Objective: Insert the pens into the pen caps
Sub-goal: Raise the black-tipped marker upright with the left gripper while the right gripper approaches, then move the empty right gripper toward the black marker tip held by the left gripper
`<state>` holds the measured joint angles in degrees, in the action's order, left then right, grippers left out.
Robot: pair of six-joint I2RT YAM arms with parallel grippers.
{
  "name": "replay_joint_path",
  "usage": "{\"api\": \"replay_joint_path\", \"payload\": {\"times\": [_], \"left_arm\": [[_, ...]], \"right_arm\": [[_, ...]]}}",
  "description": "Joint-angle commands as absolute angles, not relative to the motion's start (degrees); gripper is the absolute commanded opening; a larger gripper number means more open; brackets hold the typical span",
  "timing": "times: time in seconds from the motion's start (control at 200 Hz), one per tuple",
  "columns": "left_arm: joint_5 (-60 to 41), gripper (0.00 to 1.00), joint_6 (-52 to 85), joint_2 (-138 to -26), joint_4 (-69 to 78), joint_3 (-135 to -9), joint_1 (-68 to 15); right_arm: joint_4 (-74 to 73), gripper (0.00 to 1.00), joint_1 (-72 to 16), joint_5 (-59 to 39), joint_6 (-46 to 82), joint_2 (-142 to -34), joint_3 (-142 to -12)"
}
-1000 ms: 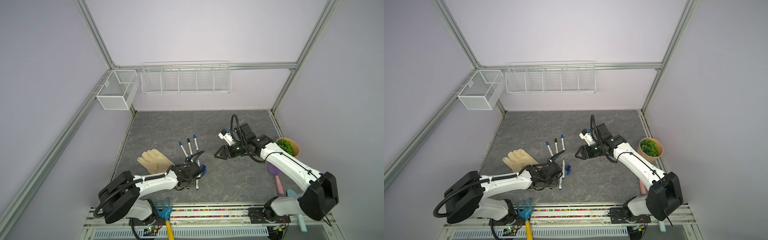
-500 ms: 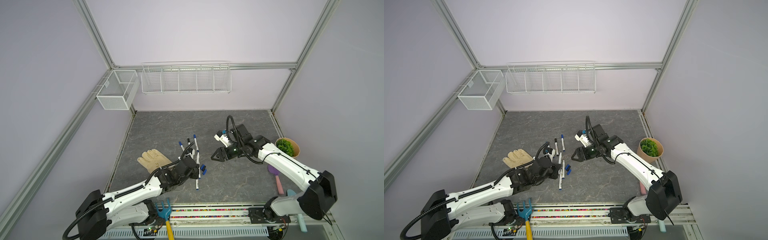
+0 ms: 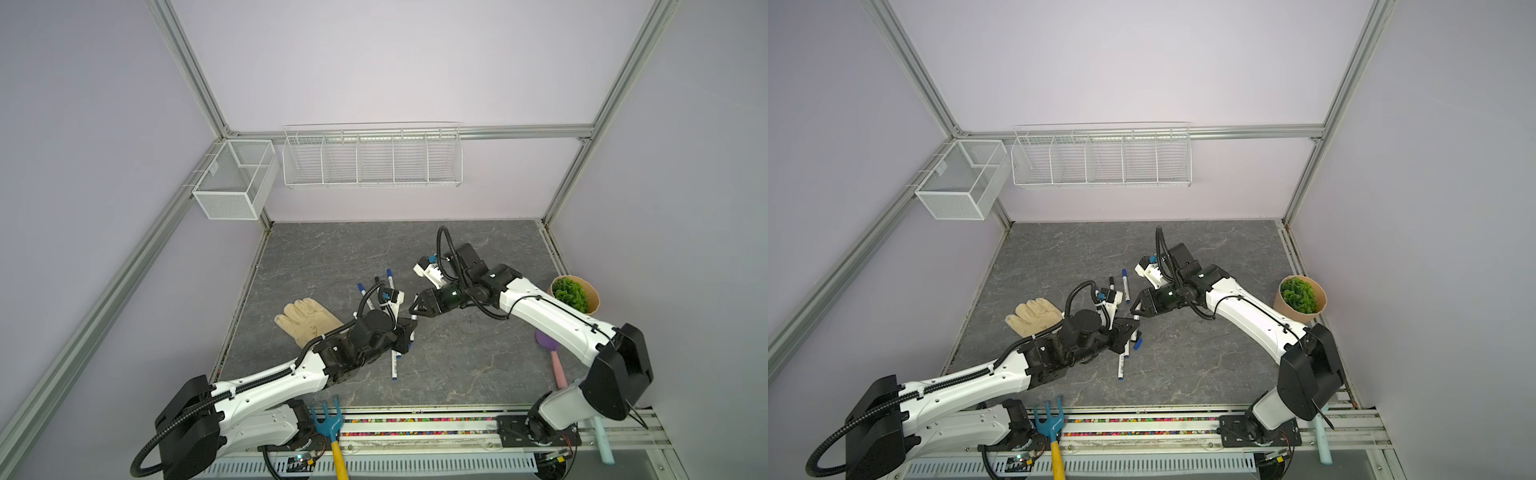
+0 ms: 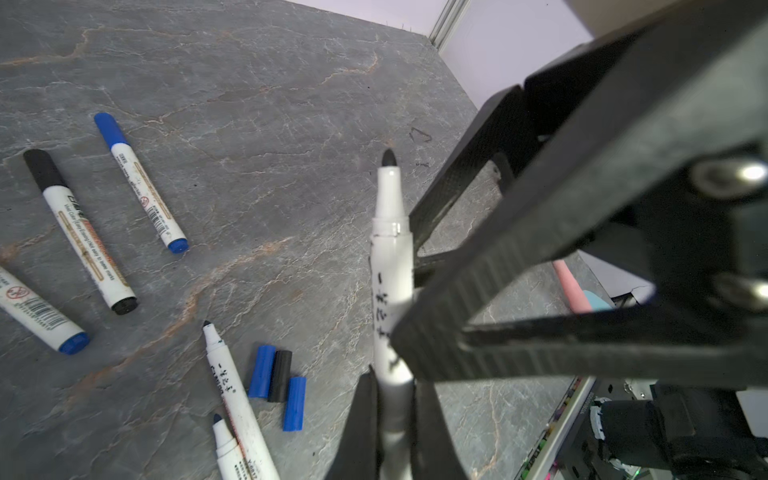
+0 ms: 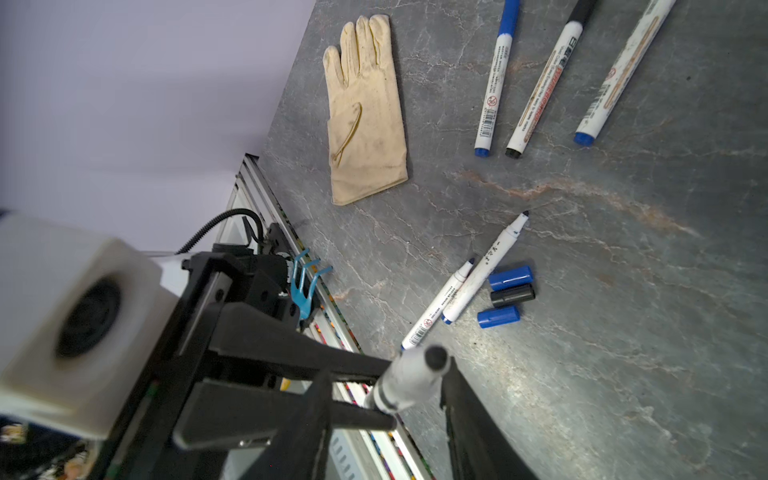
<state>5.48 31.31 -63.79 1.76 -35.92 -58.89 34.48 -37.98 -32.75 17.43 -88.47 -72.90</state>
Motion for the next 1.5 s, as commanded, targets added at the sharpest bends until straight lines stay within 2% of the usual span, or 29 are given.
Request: {"api": "replay_joint_path", "payload": {"times": [0.0,0.13,0.235,0.34,0.45,0.63,0.735,0.83,0.875,0.91,1.009,1.094,1.284,1.494], "left_arm": [[4.7,0.0,30.0,-63.2,4.2,-36.5,-59.2],[5.1,0.0,30.1,-63.3,4.7,-36.3,-59.2],[5.9,0.0,30.6,-63.9,4.8,-36.2,-59.2],[6.9,0.25,30.9,-65.0,4.3,-36.6,-59.2],[6.9,0.32,30.9,-66.6,4.6,-37.1,-59.2],[6.3,0.28,30.3,-68.2,5.2,-38.1,-59.2],[6.7,0.19,30.2,-67.9,6.2,-37.7,-59.2],[7.4,0.07,30.3,-66.7,7.5,-36.7,-59.1],[8.2,0.0,30.6,-66.1,8.0,-36.1,-59.2],[9.2,0.0,31.1,-65.6,8.1,-35.6,-59.1],[14.9,0.0,34.0,-64.1,6.9,-34.3,-59.2],[24.6,0.0,40.6,-63.4,2.0,-33.5,-59.2],[38.2,0.0,55.9,-62.1,-9.0,-31.3,-59.2],[38.9,0.0,58.8,-59.4,-12.6,-30.1,-59.1]], "right_arm": [[33.1,0.35,-38.1,-34.2,17.9,-89.7,-73.9],[32.5,0.2,-38.1,-34.6,17.7,-89.4,-73.7],[31.9,0.15,-38.1,-35.1,17.5,-88.7,-73.2],[31.5,0.14,-38.1,-35.6,17.4,-88.0,-72.8],[31.3,0.14,-38.1,-35.8,17.2,-87.5,-72.5],[31.5,0.13,-38.1,-36.0,16.7,-86.9,-72.2],[31.9,0.13,-38.0,-35.9,16.5,-87.1,-72.2],[32.6,0.13,-37.9,-35.5,16.1,-87.5,-72.1],[33.2,0.15,-38.0,-35.2,15.8,-87.8,-72.1],[33.8,0.18,-38.0,-34.9,15.5,-88.1,-72.0],[36.8,0.43,-38.0,-32.5,14.5,-89.2,-72.1],[39.2,0.53,-38.2,-30.6,12.8,-90.5,-71.9],[43.6,0.57,-40.5,-24.4,10.3,-96.7,-72.1],[46.5,0.57,-44.5,-16.4,9.1,-104.6,-76.2]]}}
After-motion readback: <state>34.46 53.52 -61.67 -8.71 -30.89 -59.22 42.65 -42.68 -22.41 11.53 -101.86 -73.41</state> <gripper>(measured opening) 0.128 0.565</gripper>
